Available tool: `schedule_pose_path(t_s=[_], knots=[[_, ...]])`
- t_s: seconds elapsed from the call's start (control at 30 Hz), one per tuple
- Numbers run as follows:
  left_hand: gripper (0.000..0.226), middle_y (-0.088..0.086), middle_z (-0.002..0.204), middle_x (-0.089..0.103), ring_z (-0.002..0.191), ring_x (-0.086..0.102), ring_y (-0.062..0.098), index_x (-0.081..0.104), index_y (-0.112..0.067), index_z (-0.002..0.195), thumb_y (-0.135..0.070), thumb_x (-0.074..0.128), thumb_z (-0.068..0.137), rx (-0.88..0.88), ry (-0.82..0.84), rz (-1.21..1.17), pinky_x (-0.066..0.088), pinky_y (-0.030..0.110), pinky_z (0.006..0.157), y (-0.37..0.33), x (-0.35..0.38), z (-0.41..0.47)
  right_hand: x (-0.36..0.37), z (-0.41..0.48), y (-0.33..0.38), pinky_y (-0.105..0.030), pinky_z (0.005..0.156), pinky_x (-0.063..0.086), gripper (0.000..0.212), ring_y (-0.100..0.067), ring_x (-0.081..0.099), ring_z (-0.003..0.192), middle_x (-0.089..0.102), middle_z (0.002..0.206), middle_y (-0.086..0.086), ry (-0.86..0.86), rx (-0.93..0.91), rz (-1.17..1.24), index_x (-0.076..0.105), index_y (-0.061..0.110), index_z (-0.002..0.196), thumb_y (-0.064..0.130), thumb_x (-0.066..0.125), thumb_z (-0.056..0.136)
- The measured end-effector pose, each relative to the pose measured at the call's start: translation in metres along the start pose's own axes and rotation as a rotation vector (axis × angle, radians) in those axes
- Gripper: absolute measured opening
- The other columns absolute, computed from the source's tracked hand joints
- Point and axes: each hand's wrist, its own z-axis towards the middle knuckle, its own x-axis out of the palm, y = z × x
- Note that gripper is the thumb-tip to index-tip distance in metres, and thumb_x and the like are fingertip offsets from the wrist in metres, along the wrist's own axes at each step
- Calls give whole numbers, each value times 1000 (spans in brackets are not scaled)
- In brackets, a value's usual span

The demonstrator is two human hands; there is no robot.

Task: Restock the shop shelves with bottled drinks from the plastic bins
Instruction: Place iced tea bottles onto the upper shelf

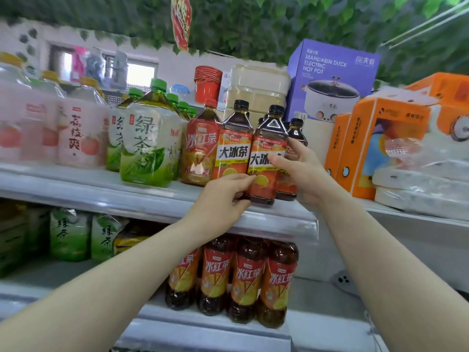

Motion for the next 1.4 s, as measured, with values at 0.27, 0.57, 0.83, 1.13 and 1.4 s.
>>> schedule_pose_path(t_s=[0.27, 0.57, 0.83, 1.13, 1.4], knots=[[54, -6, 139, 54, 126, 51, 8, 52, -18, 142, -6, 65, 91, -8, -43, -64, 42, 22, 108, -3, -1, -8, 14, -16, -5, -42, 92, 59, 35, -23, 69, 110, 69, 121, -7, -78, 2, -44, 56, 17, 133, 9, 60, 99], [42, -9, 124, 64, 112, 59, 0, 61, -22, 132, -10, 65, 92, -124, -48, -287, 42, 1, 90, -12, 1, -69, 27, -89, -7, -33, 107, 48, 40, -7, 61, 117, 66, 126, 6, -328, -84, -252, 58, 18, 135, 12, 65, 95], [39, -10, 117, 67, 101, 62, -1, 64, -22, 128, -12, 68, 91, -264, -4, -349, 50, 14, 91, 10, 16, -158, 76, -192, -43, -24, 99, 52, 32, 0, 65, 107, 69, 117, 10, -315, 15, -224, 66, 22, 123, 7, 65, 95], [42, -5, 113, 67, 101, 64, 3, 63, -19, 127, -2, 66, 89, -441, 117, -430, 48, 10, 88, 54, 66, -288, 130, -324, -165, -22, 91, 54, 33, -8, 65, 104, 71, 117, -3, -176, 363, -143, 66, 12, 124, -1, 65, 93], [43, 0, 111, 68, 91, 62, -6, 64, -28, 118, 4, 64, 89, -750, 210, -540, 47, 8, 81, 91, 122, -415, 159, -434, -273, -10, 79, 50, 35, 11, 64, 83, 68, 107, -3, 1, 721, -85, 66, 10, 108, -16, 67, 84]])
